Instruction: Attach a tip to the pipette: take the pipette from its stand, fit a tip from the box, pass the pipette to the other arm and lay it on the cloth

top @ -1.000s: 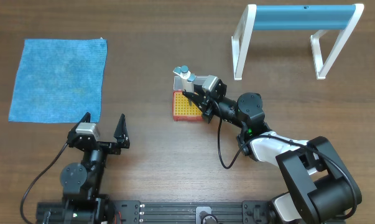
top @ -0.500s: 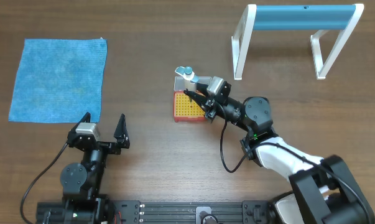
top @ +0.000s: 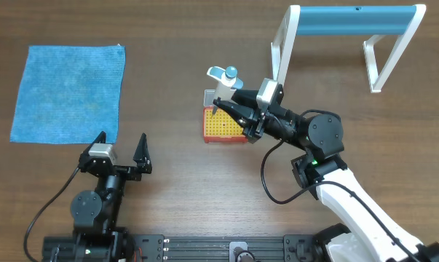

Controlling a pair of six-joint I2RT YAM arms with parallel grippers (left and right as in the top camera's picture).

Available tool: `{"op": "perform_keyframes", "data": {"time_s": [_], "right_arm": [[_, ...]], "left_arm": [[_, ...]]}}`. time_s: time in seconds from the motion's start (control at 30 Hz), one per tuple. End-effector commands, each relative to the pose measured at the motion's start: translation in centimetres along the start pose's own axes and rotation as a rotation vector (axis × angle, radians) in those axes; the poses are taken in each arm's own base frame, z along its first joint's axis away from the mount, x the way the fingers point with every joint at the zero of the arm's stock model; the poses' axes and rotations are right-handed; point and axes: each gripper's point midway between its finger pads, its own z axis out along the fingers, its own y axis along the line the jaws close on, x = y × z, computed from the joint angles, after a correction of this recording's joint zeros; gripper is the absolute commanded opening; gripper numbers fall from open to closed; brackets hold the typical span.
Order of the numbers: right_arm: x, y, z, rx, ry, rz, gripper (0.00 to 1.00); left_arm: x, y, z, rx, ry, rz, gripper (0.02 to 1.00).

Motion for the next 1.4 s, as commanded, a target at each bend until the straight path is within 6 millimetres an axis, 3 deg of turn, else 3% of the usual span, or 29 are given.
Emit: {"op": "perform_keyframes", "data": {"time_s": [0.03, 0.13, 0.33, 0.4, 0.47, 0.57, 0.7, 0.93, 1.1, 1.23, 1.4], "right_arm": [[0.6, 3.1, -0.8, -0.146, 0.094, 0.136, 0.075], [1.0, 3.8, -1.0, -0.185, 0.120, 0.223, 0.075], [1.0, 3.8, -1.0, -0.185, 0.120, 0.225, 0.075], [1.0, 3.8, -1.0, -0.185, 0.121, 0.224, 0.075], [1.0, 3.8, -1.0, -0.185, 0.121, 0.225, 0.075], [1.0, 4.4, -1.1, -0.217, 0.128, 0.226, 0.075], [1.1, 5.9, -1.6, -0.304, 0.147, 0.236, 0.075], [1.2, 7.0, -2.0, -0.364, 0.179, 0.329, 0.075], [1.5, 7.2, -2.1, -0.379, 0.194, 0.347, 0.075], [1.9, 7.2, -2.1, -0.387, 0.205, 0.363, 0.075], [2.2, 7.3, -2.1, -0.398, 0.217, 0.388, 0.075]], "left_arm": [[0.1, 0.0, 0.0, 0.004, 0.002, 0.016, 0.998], [0.1, 0.0, 0.0, 0.004, 0.002, 0.016, 0.998], [0.1, -0.1, 0.0, 0.005, 0.001, 0.016, 0.998], [0.1, -2.0, -0.1, 0.118, 0.011, -0.088, 0.998], [0.0, -5.9, -1.1, 0.345, 0.060, -0.261, 0.998], [-2.0, -9.9, -3.2, 0.602, 0.122, -0.542, 0.998], [-4.2, -10.8, -4.1, 0.675, 0.174, -0.873, 0.996], [-10.3, -12.6, -7.7, 0.890, -0.071, -0.721, 0.998], [-12.6, -13.1, -8.6, 0.916, -0.111, -0.673, 0.998], [-14.3, -15.0, -8.1, 0.959, 0.012, -0.568, 0.998], [-15.9, -18.2, -6.6, 1.170, 0.259, -0.451, 0.996]]}}
